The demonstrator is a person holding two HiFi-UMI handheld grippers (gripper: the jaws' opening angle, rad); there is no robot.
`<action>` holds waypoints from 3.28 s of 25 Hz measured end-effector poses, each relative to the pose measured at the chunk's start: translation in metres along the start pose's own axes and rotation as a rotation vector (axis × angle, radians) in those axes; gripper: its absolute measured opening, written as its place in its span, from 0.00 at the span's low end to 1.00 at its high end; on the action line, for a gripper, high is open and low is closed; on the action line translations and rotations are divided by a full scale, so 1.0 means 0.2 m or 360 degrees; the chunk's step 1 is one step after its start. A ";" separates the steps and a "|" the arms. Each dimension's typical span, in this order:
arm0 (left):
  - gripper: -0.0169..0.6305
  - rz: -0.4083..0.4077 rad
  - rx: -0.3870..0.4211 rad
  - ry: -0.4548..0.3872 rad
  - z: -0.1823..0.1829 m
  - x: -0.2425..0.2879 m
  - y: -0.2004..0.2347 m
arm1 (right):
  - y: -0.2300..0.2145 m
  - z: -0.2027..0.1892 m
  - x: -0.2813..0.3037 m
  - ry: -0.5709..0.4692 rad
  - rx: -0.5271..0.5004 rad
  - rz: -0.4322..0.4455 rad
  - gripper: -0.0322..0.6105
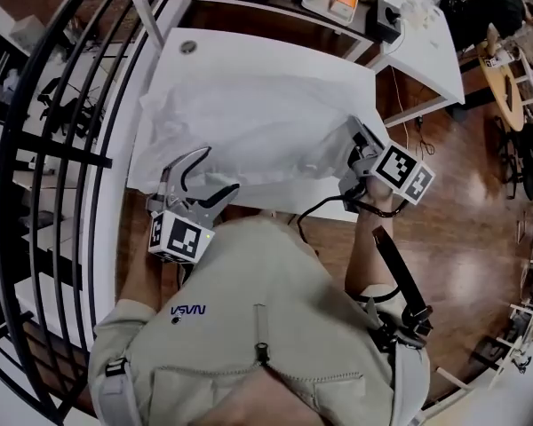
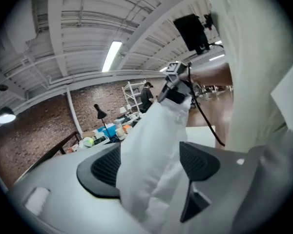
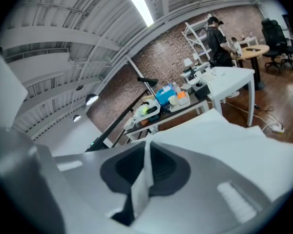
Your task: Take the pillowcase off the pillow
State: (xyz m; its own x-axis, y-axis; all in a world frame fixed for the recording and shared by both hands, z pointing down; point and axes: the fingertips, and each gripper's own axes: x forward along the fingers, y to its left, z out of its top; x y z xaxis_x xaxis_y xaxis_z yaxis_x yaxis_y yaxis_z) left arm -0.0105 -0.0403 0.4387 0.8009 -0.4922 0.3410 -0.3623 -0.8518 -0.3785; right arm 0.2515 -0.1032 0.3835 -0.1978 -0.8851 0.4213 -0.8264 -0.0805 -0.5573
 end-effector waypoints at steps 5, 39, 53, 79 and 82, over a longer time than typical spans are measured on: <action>0.68 0.0125 0.0421 0.0357 -0.20 0.24 -0.08 | 0.04 0.01 0.01 -0.0004 0.0004 0.0036 0.07; 0.13 0.0263 0.0236 0.0097 0.42 0.18 0.57 | 0.46 0.12 -0.40 -0.0447 -0.2085 -0.0439 0.07; 0.35 0.0515 0.0270 -0.0212 0.47 0.38 0.69 | -0.09 0.24 0.12 -0.0267 -0.1748 -0.0751 0.10; 0.68 0.0114 -0.0268 0.0454 -0.67 0.91 0.33 | -0.34 -0.36 0.36 0.0117 -0.1525 -0.0508 0.46; 0.68 0.0061 -0.0207 0.0574 -0.78 0.94 0.28 | -0.43 -0.42 0.40 0.0246 -0.1609 -0.0553 0.49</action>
State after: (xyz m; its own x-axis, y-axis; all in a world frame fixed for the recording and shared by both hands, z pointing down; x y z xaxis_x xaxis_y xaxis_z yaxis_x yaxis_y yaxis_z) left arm 0.0461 -0.2079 0.6152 0.5750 -0.5359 0.6183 -0.4647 -0.8358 -0.2924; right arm 0.2619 -0.1283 0.5256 0.1254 -0.8138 0.5674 -0.8884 0.1624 0.4293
